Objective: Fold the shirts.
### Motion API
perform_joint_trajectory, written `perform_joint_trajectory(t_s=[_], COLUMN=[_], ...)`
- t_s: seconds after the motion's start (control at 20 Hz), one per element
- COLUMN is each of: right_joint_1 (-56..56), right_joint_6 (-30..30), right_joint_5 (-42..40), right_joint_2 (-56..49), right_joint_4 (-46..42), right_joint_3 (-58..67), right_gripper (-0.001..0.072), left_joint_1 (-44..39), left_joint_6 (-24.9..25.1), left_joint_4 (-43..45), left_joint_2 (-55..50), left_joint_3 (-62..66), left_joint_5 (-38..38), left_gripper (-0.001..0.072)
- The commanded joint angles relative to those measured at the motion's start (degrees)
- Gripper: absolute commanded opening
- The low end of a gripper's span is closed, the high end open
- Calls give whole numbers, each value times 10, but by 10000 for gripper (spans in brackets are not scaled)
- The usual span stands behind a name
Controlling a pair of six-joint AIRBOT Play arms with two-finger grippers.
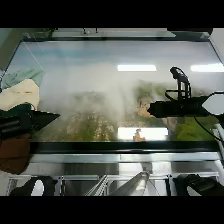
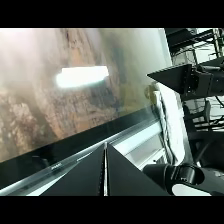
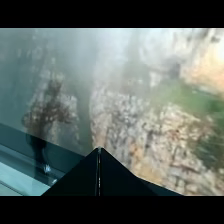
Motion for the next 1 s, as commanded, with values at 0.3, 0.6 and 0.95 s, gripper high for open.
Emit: perform_joint_trajectory(t_s=[0.3,0.6,0.95], right_joint_1=[1,0,0], right_joint_6=[0,0,0], right_joint_5=[0,0,0], right_joint_2=[0,0,0], right_joint_4=[0,0,2], right_joint_3=[0,0,0], right_gripper=[19,18,19], left_joint_1=[143,175,37], left_joint_6=[-33,74,87], left_joint_4=[165,238,391], left_joint_2=[-10,-276,-796], left_joint_3=[136,312,704], left_joint_5=[99,364,395], left_gripper=[211,720,720])
